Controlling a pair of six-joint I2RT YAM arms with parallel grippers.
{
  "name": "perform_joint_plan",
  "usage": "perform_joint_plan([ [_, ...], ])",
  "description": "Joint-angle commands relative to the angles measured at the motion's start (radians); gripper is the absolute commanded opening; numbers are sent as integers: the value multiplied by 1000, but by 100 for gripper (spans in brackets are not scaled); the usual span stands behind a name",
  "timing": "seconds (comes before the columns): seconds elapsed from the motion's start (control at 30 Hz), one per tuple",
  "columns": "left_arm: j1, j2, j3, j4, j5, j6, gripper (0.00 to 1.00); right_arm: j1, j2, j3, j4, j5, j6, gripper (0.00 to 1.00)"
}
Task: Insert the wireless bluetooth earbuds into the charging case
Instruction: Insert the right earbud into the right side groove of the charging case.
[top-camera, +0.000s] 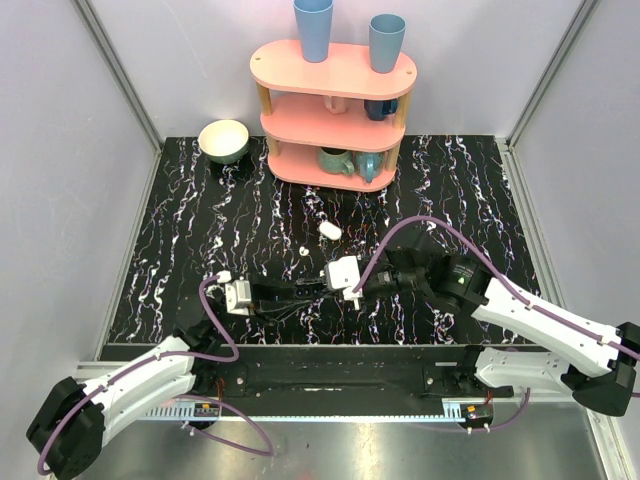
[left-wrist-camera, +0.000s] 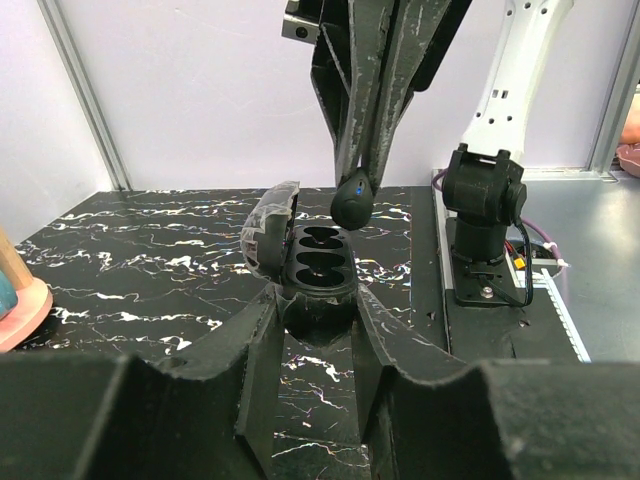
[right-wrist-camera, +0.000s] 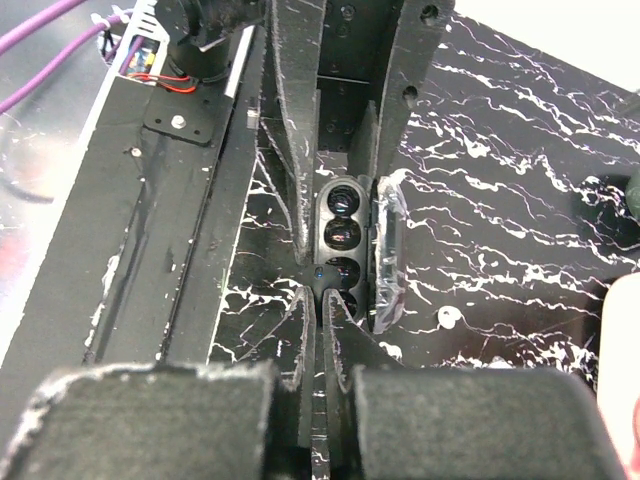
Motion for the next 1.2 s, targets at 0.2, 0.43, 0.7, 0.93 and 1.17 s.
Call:
perform_joint_plan([
  [0.2,-3,-9,33,85,38,-3,0,-2,26,32,55,55,-36,0],
  [0.43,-4,-18,27,102,32,-1,0,-1,41,26,57,40,-35,0],
  [0.7,-4,-36,11,134,22,-5,0,-4,66,14,55,86,-30,4],
  [0.93,-4,-38,7,137,12,2,0,-2,83,17,61,159,-18,13],
  [1.17,-3,-24,7,137,-8,9,0,-2,50,5,129,202,-4,19],
])
